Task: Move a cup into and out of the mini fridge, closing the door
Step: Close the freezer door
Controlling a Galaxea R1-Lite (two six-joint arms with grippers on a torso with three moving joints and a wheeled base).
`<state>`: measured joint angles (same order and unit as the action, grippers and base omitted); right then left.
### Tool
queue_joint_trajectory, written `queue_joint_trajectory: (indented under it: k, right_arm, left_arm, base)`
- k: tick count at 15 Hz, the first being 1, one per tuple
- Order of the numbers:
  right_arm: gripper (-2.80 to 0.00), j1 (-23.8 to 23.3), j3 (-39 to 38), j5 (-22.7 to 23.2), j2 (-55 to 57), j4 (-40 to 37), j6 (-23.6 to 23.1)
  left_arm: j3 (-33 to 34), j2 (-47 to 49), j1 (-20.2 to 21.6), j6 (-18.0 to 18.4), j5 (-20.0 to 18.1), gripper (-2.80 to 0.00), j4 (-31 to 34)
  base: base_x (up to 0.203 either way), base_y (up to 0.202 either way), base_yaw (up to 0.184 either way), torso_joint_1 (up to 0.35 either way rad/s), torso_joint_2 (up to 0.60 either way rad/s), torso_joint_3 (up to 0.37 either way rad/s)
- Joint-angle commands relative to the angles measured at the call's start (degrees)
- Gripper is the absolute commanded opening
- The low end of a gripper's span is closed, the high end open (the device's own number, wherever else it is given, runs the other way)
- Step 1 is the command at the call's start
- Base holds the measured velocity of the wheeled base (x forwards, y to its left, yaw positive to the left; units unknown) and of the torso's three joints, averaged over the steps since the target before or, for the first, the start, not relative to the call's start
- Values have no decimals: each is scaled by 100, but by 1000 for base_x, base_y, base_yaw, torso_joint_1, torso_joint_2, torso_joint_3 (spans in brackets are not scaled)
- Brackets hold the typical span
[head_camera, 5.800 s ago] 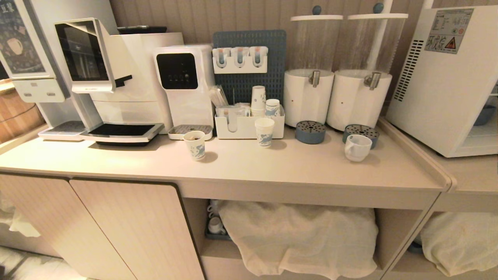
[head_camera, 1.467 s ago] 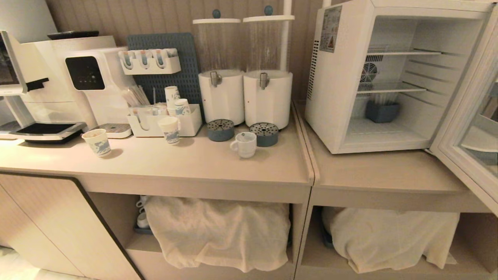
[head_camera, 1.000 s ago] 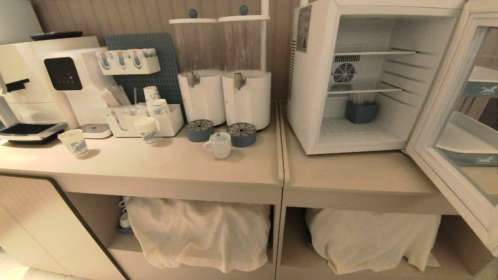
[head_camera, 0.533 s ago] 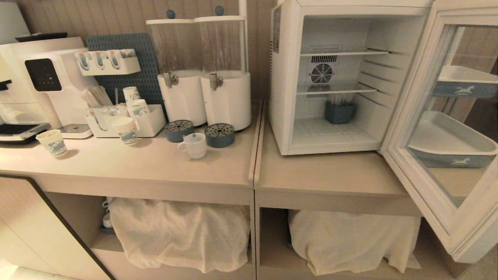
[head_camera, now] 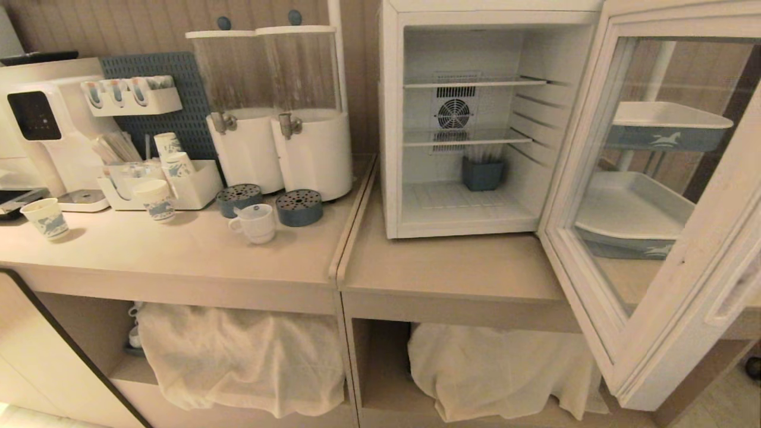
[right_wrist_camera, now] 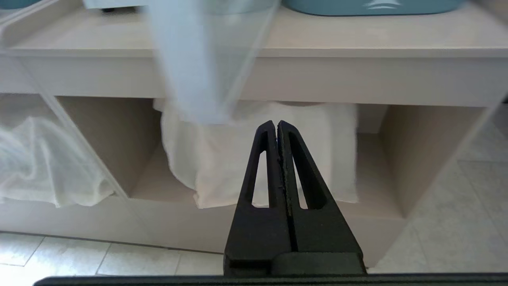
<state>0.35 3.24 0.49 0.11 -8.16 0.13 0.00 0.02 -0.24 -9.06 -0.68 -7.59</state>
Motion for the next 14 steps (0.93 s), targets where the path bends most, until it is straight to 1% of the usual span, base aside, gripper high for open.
queue_joint_trajectory:
  k: [1, 4, 10, 11, 12, 14]
  right_arm:
    - [-280, 0, 8, 4, 15, -2, -5]
    - [-280, 0, 1, 4, 15, -2, 4]
    - [-280, 0, 24, -30, 8, 58, 54]
    - [-280, 0, 234, -34, 9, 32, 82]
    - [-280, 0, 675, -42, 11, -71, 122]
    - [-280, 0, 1955, -151, 75, -624, 178]
  left_arm:
    - [229, -29, -2, -17, -2, -280, -5]
    - [229, -29, -2, -17, -2, -280, -5]
    - [229, -29, -2, -17, -2, -280, -5]
    - [229, -29, -2, -17, -2, -280, -5]
    - [229, -29, -2, -17, -2, -280, -5]
    - [229, -29, -2, -17, -2, -280, -5]
  base:
    - [0, -195, 0, 2, -7, 2]
    - [0, -132, 0, 1, 3, 3]
    - [0, 0, 0, 0, 0, 0]
    - [0, 0, 0, 0, 0, 0]
    - [0, 0, 0, 0, 0, 0]
    - [0, 0, 0, 0, 0, 0]
